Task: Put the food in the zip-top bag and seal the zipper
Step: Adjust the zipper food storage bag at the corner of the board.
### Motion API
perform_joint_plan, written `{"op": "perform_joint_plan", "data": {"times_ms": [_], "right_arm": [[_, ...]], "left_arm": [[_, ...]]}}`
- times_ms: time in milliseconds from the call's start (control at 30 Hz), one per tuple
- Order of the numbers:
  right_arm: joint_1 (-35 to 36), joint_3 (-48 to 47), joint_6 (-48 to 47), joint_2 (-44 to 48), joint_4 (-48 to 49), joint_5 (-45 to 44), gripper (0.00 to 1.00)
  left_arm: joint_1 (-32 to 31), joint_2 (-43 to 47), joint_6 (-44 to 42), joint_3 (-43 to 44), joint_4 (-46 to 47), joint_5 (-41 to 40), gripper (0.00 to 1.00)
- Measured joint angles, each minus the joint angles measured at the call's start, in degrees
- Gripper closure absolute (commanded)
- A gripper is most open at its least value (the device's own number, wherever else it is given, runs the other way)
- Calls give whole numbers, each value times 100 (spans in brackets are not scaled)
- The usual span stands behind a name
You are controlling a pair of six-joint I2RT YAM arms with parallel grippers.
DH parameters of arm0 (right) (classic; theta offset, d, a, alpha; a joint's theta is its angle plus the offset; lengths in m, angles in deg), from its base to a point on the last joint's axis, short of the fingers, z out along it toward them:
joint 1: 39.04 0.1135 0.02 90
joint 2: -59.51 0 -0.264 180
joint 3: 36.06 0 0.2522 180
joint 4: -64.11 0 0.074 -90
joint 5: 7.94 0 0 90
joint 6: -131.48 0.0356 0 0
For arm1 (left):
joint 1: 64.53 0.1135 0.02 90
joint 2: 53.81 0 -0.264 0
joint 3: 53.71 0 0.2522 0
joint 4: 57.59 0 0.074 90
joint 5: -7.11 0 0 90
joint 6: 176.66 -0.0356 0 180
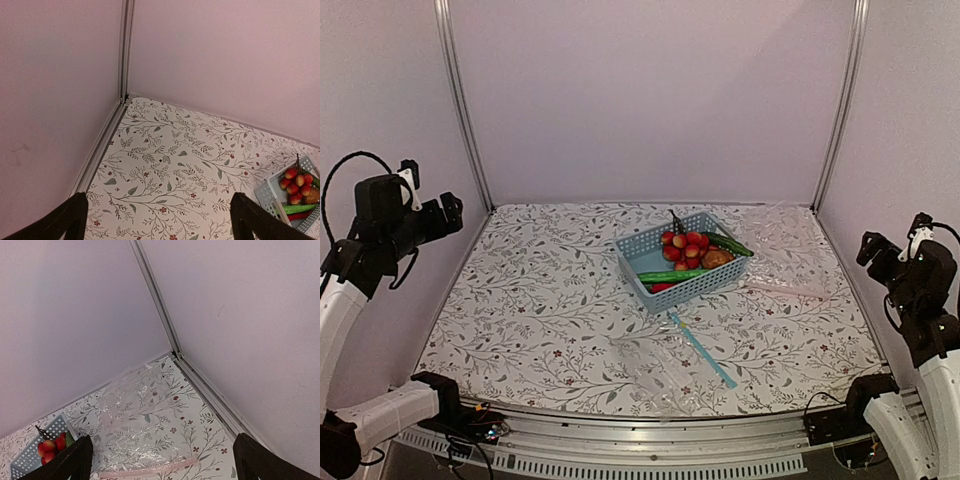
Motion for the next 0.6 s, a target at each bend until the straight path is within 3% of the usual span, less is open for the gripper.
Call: {"op": "perform_joint_plan", "data": {"times_ms": [300,600], "right_arm": [[0,-214,17,-507,-448,57,1],[0,-1014,170,-1510,-1156,55,4]], "left_arm": [[0,-179,-20,-4,-4,96,1],[-7,-997,7,612,15,859,0]]}}
